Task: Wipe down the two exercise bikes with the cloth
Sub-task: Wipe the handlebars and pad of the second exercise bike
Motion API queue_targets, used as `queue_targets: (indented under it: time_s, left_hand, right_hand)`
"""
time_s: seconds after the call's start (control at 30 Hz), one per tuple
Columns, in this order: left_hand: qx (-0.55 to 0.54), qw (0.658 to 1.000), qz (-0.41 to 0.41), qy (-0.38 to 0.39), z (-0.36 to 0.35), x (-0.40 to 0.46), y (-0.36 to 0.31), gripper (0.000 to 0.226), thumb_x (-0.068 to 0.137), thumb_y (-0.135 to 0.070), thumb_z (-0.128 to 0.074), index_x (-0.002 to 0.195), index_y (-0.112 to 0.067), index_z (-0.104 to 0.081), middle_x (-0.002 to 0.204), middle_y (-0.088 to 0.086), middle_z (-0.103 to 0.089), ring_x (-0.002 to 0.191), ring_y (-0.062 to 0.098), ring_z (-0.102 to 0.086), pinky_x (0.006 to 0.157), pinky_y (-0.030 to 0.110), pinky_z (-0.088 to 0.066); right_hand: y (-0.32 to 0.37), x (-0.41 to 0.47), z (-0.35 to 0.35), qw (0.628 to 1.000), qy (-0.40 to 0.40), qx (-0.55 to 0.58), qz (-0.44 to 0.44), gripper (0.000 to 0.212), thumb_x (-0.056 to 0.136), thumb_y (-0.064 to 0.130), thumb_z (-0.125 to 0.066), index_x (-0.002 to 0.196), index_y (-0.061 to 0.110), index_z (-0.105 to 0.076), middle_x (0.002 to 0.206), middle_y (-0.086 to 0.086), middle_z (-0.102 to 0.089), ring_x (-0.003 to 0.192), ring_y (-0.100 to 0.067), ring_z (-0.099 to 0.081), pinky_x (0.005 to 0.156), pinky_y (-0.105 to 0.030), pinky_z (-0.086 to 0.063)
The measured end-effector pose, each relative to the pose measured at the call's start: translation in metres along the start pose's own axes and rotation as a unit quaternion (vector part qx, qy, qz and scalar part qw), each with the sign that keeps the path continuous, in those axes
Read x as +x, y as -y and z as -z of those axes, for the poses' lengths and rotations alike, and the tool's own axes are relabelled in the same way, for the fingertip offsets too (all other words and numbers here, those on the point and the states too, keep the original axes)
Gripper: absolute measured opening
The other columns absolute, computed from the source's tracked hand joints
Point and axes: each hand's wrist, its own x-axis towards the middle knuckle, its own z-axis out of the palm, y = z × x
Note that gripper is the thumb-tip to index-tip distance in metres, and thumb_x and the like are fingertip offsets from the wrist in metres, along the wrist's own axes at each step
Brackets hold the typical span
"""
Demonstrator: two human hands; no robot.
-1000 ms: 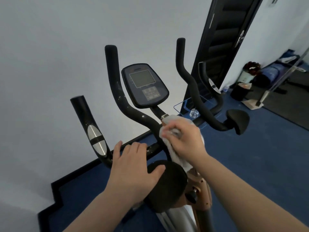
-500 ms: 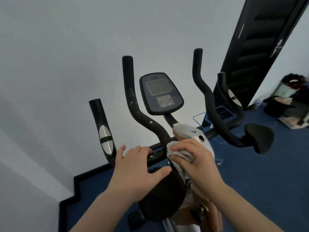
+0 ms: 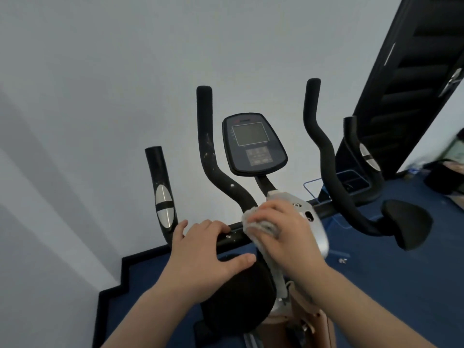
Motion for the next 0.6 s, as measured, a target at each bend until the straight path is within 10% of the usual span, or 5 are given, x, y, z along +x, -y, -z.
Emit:
queue_targets:
  time_s: [0.27, 0.43, 0.6]
  left_hand:
    - [-0.009, 1.000, -0.001, -0.011, -0.004, 0.000, 0.005, 0.072, 0.057, -0.090, -0.036, 0.109, -0.042, -0.049, 0.098, -0.024, -0.048, 0.096, 0.004, -0.044, 0.089, 0.025, -0.030]
    - [-0.007, 1.000, -0.003, -0.024, -0.002, -0.002, 0.003, 0.070, 0.057, -0.089, -0.036, 0.106, -0.042, -0.051, 0.096, -0.025, -0.049, 0.092, -0.002, -0.039, 0.090, 0.023, -0.023]
    - [0.002, 1.000, 0.003, -0.020, -0.001, 0.000, 0.003, 0.068, 0.057, -0.089, -0.036, 0.106, -0.043, -0.049, 0.097, -0.025, -0.049, 0.097, 0.003, -0.040, 0.092, 0.023, -0.022]
  right_hand:
    - [0.002, 0.018, -0.009, 0.999, 0.008, -0.018, 0.027, 0.014, 0.073, 0.014, -0.079, 0.081, 0.023, -0.072, 0.084, 0.009, -0.061, 0.081, -0.003, -0.052, 0.071, -0.013, -0.042]
    - [0.003, 0.046, -0.004, 0.967, -0.139, 0.116, -0.179, 0.015, 0.080, 0.028, -0.072, 0.070, 0.037, -0.064, 0.078, 0.017, -0.065, 0.079, 0.002, -0.059, 0.082, -0.027, -0.050]
    - [0.003, 0.021, 0.000, 0.999, 0.003, 0.054, -0.007, 0.011, 0.074, 0.027, -0.072, 0.084, 0.031, -0.070, 0.090, 0.017, -0.061, 0.088, -0.001, -0.056, 0.079, -0.010, -0.042]
